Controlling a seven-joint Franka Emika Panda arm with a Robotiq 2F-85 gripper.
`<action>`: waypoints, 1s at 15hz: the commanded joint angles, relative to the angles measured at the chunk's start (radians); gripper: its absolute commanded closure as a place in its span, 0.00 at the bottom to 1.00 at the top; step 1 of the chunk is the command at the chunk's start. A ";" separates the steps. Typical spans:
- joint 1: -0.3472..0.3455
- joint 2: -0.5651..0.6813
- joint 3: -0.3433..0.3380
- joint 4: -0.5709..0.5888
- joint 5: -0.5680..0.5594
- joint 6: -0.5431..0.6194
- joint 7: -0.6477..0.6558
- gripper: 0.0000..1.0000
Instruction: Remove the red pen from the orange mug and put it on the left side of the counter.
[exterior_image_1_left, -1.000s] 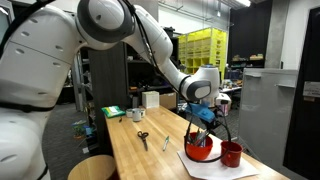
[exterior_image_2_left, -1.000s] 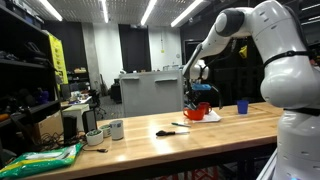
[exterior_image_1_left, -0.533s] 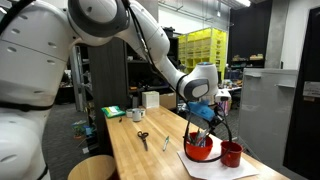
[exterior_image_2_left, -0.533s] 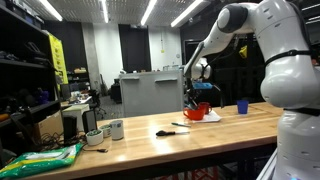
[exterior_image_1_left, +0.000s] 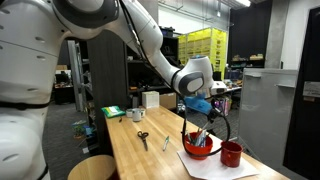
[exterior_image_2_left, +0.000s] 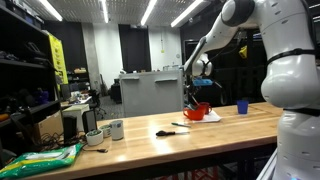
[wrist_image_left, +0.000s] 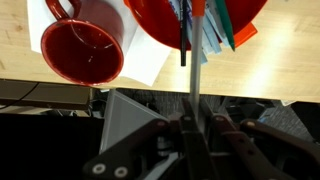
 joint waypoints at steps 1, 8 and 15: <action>0.043 -0.096 -0.008 -0.066 -0.049 -0.005 -0.005 0.98; 0.151 -0.168 0.020 -0.079 -0.169 -0.125 -0.021 0.98; 0.115 -0.157 0.019 -0.136 0.179 -0.312 -0.224 0.98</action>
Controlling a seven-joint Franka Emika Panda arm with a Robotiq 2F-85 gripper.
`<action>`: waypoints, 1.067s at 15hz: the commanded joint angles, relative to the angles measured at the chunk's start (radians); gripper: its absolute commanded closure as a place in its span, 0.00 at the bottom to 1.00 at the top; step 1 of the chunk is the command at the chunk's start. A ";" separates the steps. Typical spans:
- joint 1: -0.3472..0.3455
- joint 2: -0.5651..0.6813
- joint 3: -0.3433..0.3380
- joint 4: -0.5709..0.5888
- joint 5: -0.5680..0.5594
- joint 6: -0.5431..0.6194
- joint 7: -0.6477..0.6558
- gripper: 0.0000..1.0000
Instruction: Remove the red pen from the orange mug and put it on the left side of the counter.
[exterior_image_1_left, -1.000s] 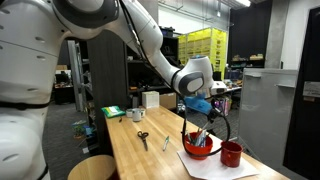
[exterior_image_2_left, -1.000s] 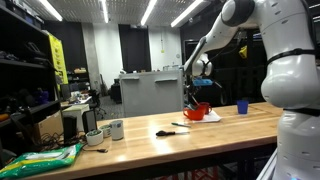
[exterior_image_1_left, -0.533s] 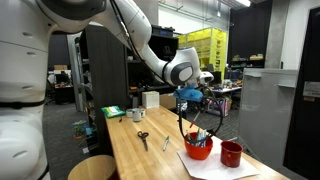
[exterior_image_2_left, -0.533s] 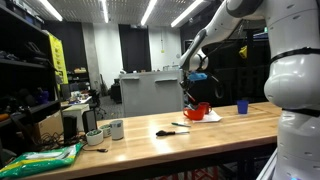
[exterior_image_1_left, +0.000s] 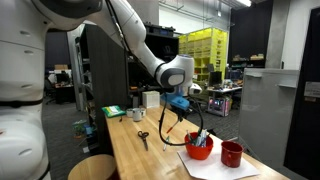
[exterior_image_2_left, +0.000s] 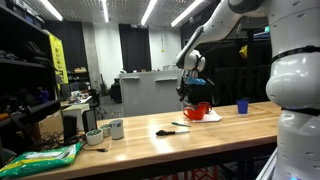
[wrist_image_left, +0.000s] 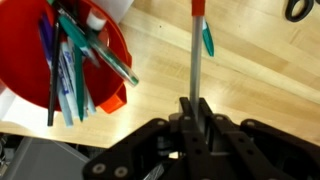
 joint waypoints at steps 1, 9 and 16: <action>-0.032 -0.015 -0.015 -0.026 0.078 -0.062 -0.068 0.98; -0.029 -0.021 -0.032 -0.051 0.029 -0.014 -0.039 0.98; 0.014 0.000 -0.009 -0.092 -0.041 0.224 0.002 0.98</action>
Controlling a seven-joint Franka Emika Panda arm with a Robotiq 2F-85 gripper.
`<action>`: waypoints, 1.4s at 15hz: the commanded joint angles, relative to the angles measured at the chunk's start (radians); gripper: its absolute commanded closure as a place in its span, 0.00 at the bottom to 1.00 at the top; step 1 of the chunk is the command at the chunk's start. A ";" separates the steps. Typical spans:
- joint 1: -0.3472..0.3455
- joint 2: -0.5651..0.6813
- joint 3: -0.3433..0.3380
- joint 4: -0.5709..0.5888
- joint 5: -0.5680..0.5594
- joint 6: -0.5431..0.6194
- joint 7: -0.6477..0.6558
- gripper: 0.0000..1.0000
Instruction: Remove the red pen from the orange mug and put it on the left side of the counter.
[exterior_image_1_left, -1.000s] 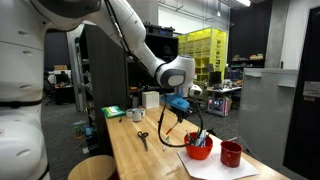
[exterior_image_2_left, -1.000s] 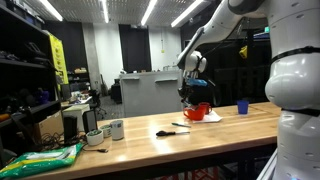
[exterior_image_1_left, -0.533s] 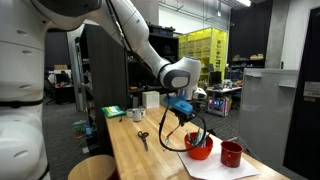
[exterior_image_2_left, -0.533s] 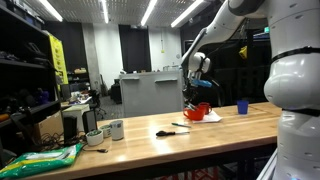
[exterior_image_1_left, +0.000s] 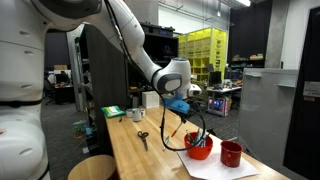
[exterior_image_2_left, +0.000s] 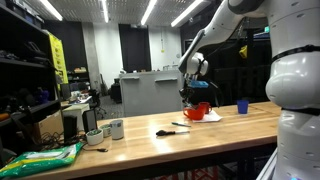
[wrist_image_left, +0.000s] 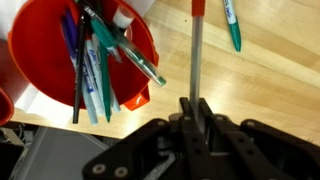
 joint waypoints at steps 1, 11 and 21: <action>0.025 -0.002 0.004 -0.029 -0.083 0.081 0.060 0.98; 0.092 0.067 -0.017 -0.007 -0.428 0.137 0.312 0.98; 0.165 0.170 0.081 0.204 -0.410 -0.095 0.332 0.98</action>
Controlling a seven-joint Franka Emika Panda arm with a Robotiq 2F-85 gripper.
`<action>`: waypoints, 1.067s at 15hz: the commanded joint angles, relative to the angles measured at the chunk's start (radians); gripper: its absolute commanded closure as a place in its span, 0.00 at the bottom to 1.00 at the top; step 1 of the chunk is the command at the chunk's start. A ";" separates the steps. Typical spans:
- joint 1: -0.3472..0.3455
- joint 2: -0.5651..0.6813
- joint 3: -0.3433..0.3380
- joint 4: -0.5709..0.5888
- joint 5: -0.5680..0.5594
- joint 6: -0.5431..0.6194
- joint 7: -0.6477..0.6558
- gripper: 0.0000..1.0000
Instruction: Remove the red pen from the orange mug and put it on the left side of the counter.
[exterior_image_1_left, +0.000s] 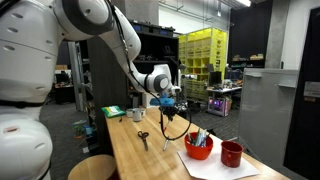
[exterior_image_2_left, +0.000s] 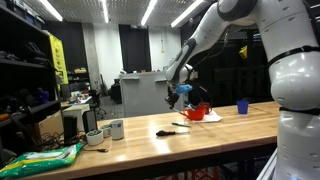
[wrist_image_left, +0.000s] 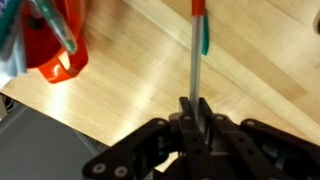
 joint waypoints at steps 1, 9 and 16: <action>0.036 0.071 0.034 0.151 0.023 -0.140 0.023 0.98; 0.069 0.301 0.072 0.511 0.043 -0.411 0.024 0.98; 0.067 0.498 0.080 0.778 0.078 -0.576 0.025 0.98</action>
